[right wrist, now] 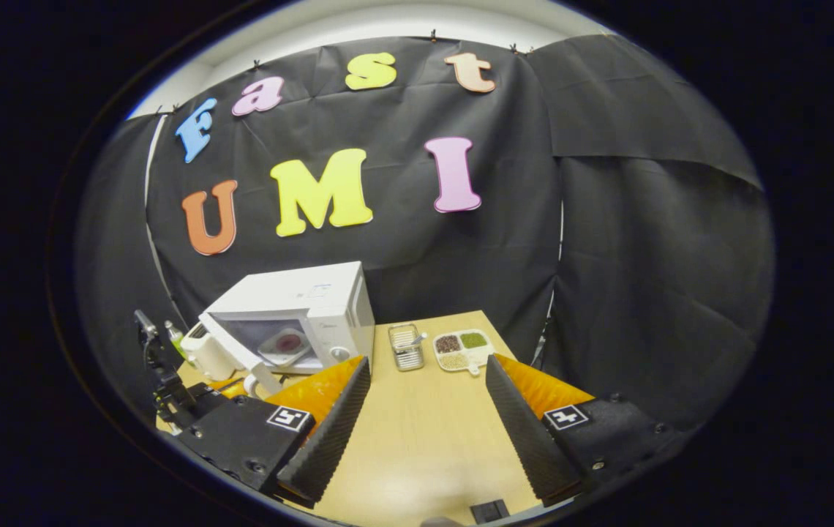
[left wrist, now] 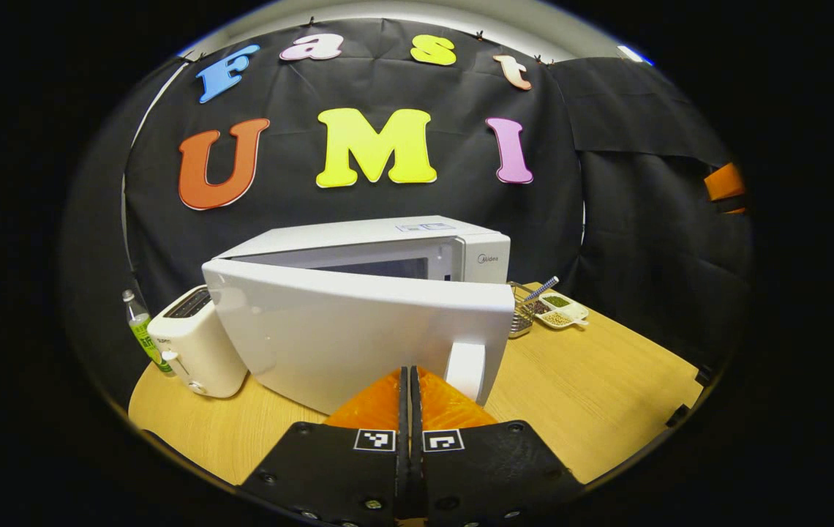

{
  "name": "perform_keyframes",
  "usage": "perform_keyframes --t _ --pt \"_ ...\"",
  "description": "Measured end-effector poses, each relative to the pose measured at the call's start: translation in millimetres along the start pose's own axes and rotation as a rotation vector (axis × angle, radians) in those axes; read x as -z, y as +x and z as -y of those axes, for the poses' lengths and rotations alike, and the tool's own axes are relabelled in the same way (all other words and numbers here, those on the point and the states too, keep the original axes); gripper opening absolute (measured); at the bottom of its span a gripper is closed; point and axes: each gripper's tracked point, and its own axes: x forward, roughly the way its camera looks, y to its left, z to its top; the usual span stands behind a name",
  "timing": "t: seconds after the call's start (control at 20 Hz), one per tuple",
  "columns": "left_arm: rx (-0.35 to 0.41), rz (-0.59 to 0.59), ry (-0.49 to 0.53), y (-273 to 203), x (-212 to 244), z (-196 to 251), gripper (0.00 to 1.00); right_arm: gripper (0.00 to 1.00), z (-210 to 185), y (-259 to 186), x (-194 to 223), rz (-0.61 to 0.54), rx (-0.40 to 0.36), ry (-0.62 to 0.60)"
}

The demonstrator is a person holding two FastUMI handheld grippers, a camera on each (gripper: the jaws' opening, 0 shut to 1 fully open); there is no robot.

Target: Open the microwave oven with the left hand, put the food in, and close the microwave oven.

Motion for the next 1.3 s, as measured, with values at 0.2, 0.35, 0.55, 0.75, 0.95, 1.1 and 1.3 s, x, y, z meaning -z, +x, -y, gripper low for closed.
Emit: perform_keyframes --t 0.2,0.35,0.55,0.75,0.95,1.1,1.3 --pt "-0.008 0.002 -0.002 25.9 -6.4 8.0 0.0 0.92 10.8 7.1 -4.9 -0.008 -0.014 -0.015" --pt "-0.019 0.004 -0.003 43.5 -12.0 10.3 0.0 0.92 20.0 8.7 -4.8 -0.017 -0.019 -0.008" --pt "-0.045 0.001 -0.001 69.7 -18.1 8.8 0.0 1.0 28.6 11.0 2.6 -0.036 -0.025 -0.018" --pt "-0.059 0.006 -0.01 93.7 -28.8 11.7 0.0 0.92 37.3 13.9 3.1 -0.048 -0.031 -0.028" --pt "-0.076 0.005 -0.023 115.8 -33.7 10.9 0.0 0.92 44.1 18.2 2.6 -0.056 -0.039 -0.025" --pt "-0.102 0.003 -0.039 124.5 -35.0 9.4 0.0 1.0 51.3 18.8 1.1 -0.056 -0.036 -0.027" --pt "-0.119 0.01 -0.028 124.9 -36.4 10.0 0.0 1.0 60.3 19.1 2.7 -0.062 -0.026 -0.023"
